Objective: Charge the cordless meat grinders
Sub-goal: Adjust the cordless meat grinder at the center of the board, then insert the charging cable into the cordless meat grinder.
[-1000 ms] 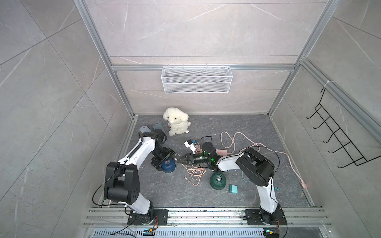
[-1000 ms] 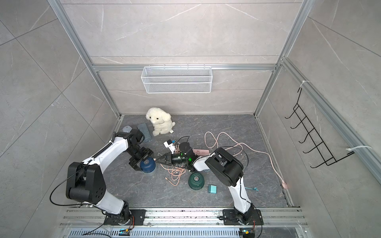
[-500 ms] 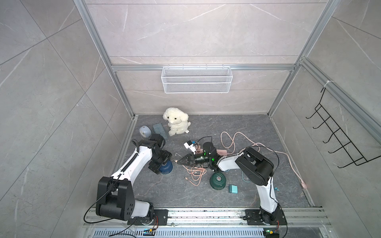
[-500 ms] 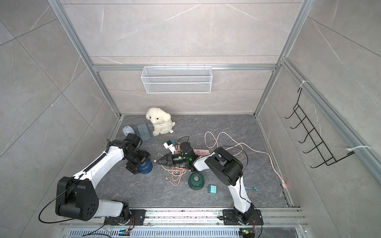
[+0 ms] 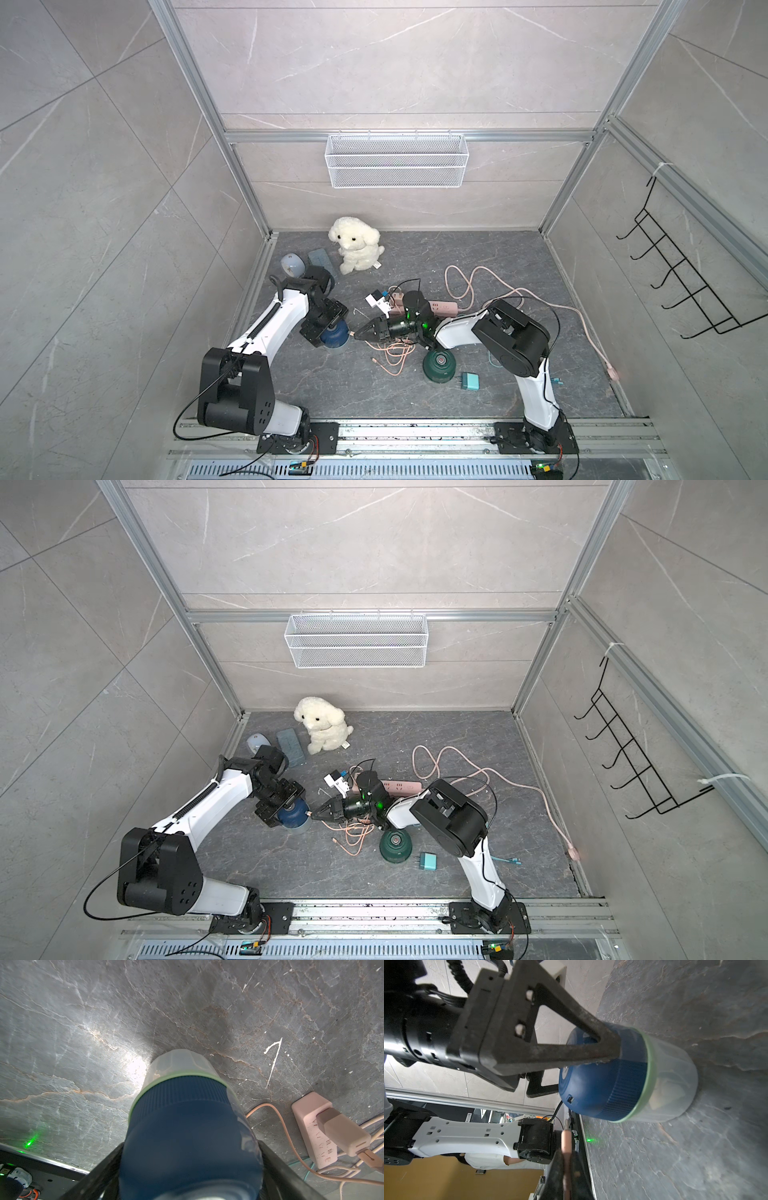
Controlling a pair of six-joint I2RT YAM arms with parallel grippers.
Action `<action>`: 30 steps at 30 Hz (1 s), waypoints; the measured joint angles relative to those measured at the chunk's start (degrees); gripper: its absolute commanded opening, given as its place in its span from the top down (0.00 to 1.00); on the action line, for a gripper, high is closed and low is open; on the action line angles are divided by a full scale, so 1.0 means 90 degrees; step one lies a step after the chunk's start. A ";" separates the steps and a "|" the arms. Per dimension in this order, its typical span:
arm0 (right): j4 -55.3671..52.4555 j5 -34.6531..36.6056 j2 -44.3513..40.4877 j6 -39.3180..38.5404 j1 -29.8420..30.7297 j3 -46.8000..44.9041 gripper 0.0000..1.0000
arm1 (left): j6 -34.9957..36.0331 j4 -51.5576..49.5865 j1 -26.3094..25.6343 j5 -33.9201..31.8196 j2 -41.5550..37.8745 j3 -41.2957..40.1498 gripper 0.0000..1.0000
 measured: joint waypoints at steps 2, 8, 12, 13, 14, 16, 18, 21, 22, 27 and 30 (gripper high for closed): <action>0.0027 0.0044 0.0017 0.0002 0.0000 0.0000 1.00 | 0.0000 0.0000 0.0000 0.0000 0.0000 0.0000 0.49; 0.0058 0.0100 0.0146 0.0029 0.0019 0.0041 1.00 | 0.0000 0.0002 0.0000 0.0005 0.0005 0.0000 0.49; 0.0114 0.0114 0.0175 0.0117 0.0046 0.0087 1.00 | 0.0000 0.0002 0.0000 0.0015 0.0017 0.0002 0.49; 0.0163 0.0112 0.0185 0.0136 0.0049 0.0095 1.00 | 0.0000 0.0002 0.0000 0.0015 0.0017 0.0000 0.49; 0.0199 0.0112 0.0197 0.0163 0.0053 0.0117 1.00 | 0.0000 0.0002 0.0000 0.0015 0.0017 0.0000 0.50; 0.0255 0.0112 0.0219 0.0194 0.0058 0.0170 1.00 | 0.0000 0.0002 0.0000 0.0015 0.0017 0.0000 0.50; 0.0304 0.0109 0.0243 0.0228 0.0061 0.0221 1.00 | 0.0000 0.0002 0.0000 0.0015 0.0017 0.0000 0.50; 0.0345 0.0109 0.0262 0.0272 0.0061 0.0257 1.00 | 0.0000 0.0002 0.0000 0.0015 0.0017 0.0000 0.50; 0.0347 0.0112 0.0267 0.0291 0.0061 0.0265 1.00 | 0.0000 0.0002 0.0000 0.0015 0.0017 0.0000 0.50; 0.0391 0.0109 0.0313 0.0318 0.0078 0.0291 1.00 | 0.0000 0.0005 0.0000 0.0019 0.0017 0.0000 0.51; 0.0437 0.0112 0.0384 0.0345 0.0102 0.0299 1.00 | 0.0000 0.0005 0.0000 0.0029 0.0017 0.0000 0.51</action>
